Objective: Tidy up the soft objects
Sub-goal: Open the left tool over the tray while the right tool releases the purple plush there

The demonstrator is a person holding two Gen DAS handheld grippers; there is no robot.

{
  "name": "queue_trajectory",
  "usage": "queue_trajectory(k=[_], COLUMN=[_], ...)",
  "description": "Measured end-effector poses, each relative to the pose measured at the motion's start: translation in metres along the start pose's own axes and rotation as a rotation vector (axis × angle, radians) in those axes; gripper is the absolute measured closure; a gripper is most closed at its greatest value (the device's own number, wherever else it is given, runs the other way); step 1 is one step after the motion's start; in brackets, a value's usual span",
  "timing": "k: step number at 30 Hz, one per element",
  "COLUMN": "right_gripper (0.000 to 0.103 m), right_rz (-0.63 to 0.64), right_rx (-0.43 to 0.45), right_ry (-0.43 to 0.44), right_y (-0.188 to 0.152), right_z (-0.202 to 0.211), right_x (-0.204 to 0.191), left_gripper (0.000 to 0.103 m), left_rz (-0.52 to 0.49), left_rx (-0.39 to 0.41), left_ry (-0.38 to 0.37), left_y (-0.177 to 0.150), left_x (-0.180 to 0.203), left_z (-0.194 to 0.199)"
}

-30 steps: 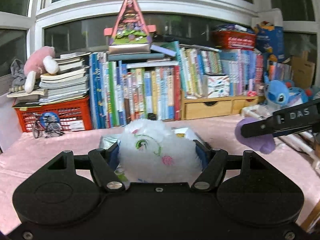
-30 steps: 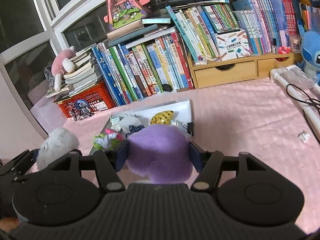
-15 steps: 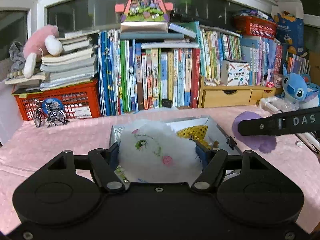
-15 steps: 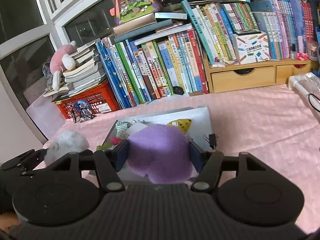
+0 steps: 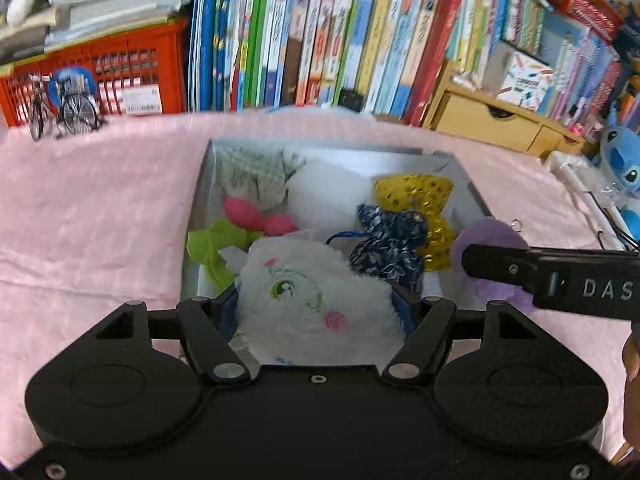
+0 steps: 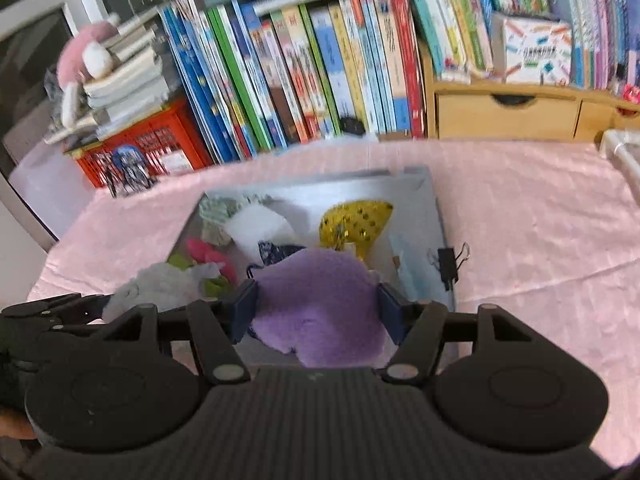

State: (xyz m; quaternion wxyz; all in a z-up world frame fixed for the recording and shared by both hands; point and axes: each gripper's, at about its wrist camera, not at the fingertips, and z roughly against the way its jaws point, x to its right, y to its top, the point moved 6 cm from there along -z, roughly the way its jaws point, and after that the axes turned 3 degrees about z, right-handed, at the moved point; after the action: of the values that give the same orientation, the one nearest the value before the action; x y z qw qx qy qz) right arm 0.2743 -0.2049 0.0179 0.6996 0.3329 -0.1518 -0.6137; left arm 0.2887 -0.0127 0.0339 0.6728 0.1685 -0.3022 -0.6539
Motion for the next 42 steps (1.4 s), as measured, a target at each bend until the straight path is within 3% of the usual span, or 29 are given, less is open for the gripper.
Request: queue_trajectory(k=[7, 23, 34, 39, 42], right_gripper=[0.035, 0.037, 0.037, 0.034, 0.027], right_rz=[0.002, -0.040, -0.098, -0.094, -0.102], right_rx=[-0.076, 0.034, -0.035, -0.023, -0.012], right_ry=[-0.019, -0.018, -0.021, -0.007, 0.007], right_y=[0.000, 0.020, 0.013, 0.013, 0.013], right_z=[-0.031, -0.051, -0.066, -0.062, -0.059], right_x=[0.003, 0.009, 0.018, 0.017, 0.019], left_gripper=[0.034, 0.033, 0.032, 0.027, 0.024], left_rz=[0.011, 0.031, 0.024, 0.028, 0.028], left_rx=[0.002, 0.002, -0.012, -0.006, 0.008], left_ry=[0.049, 0.098, 0.114, 0.102, 0.101], left_y=[0.009, 0.020, 0.017, 0.017, 0.018], left_x=[-0.001, -0.006, -0.006, -0.007, -0.006], left_z=[-0.021, -0.045, -0.050, -0.047, -0.041])
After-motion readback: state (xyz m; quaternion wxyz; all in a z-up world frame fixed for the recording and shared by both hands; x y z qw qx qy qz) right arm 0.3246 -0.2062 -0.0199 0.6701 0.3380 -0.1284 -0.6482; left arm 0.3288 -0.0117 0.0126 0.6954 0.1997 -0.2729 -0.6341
